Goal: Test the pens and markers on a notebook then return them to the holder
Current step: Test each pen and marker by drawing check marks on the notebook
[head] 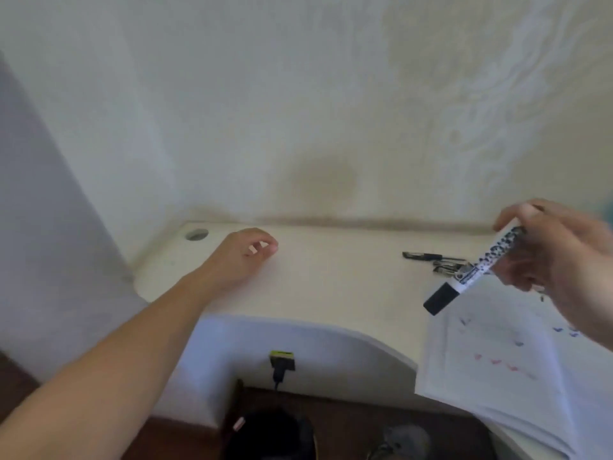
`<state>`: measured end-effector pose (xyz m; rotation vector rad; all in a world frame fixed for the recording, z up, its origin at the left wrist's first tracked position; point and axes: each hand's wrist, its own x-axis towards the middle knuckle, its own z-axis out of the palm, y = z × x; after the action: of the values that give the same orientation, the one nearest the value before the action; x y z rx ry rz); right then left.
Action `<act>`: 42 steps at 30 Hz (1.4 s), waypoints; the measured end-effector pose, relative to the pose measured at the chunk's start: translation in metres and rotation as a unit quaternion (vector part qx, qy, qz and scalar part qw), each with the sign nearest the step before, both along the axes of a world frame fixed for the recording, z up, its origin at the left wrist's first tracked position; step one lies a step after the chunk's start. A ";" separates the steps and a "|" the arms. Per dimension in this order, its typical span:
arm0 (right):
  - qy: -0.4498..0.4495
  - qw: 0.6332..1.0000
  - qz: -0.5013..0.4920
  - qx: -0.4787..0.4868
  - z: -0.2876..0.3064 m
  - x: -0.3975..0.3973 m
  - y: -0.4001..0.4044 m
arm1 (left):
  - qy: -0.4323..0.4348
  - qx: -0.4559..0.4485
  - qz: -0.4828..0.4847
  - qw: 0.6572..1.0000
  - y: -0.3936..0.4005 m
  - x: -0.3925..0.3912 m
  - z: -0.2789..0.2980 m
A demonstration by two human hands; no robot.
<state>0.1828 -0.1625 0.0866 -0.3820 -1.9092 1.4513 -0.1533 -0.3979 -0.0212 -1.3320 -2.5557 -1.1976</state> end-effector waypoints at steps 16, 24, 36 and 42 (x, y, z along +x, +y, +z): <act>-0.304 0.891 0.195 0.274 -0.104 -0.117 -0.152 | -0.046 0.061 0.111 0.991 -0.077 0.015 -0.010; -0.176 0.933 0.181 0.258 -0.043 -0.077 -0.140 | -0.032 0.061 0.082 0.994 -0.042 0.022 0.007; -0.134 0.960 -0.186 0.162 -0.013 0.037 0.082 | 0.051 0.097 -0.174 0.979 0.150 0.115 0.059; -0.487 0.775 -0.207 0.346 -0.066 0.060 0.160 | 0.075 -0.125 -0.410 0.900 0.240 0.208 0.084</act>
<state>0.2427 -0.0029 0.0203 -1.2536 -2.7059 0.1060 0.0549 -0.1576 0.0624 -2.5918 -2.1070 -0.7448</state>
